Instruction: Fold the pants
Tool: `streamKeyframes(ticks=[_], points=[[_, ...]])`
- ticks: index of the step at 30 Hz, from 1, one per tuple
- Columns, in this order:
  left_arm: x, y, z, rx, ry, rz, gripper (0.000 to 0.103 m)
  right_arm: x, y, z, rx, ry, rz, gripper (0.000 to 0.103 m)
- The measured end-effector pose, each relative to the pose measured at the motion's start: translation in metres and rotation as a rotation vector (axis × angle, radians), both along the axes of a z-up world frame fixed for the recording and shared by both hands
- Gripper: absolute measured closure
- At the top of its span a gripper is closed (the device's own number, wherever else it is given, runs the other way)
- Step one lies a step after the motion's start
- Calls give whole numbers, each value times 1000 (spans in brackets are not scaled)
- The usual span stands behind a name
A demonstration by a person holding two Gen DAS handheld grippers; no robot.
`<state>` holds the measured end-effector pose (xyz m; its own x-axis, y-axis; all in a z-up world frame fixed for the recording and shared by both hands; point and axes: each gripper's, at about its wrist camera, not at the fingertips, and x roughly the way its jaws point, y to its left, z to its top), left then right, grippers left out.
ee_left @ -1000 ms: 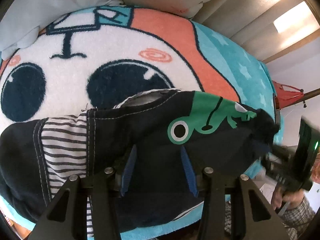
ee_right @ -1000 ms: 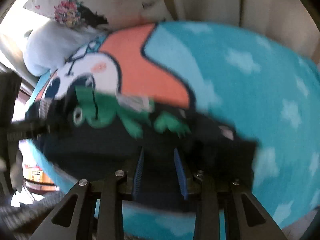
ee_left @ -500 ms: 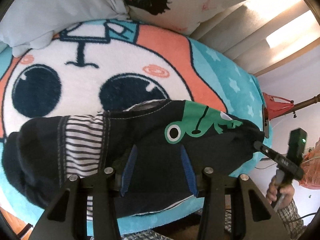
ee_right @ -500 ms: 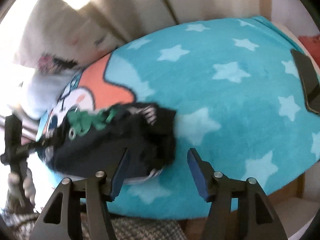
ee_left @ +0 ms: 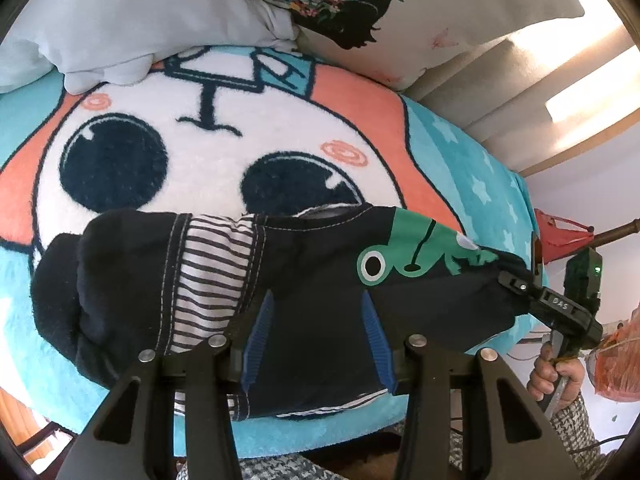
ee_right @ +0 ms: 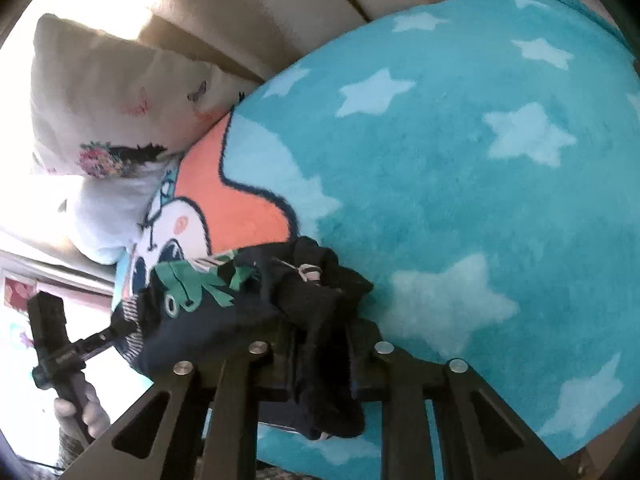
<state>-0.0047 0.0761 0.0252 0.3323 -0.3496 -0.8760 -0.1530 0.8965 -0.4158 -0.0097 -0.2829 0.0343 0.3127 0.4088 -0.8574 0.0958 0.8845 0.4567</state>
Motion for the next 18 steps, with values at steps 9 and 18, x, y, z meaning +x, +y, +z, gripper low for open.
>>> streamKeyframes(ticks=[9,18], points=[[24,-30,22,24,-46,-108,58,5,-24,11,-46,-41,-54,87],[73,-119,35,2,-67,-369,54,-7,-28,-3,-28,-14,-66,59]])
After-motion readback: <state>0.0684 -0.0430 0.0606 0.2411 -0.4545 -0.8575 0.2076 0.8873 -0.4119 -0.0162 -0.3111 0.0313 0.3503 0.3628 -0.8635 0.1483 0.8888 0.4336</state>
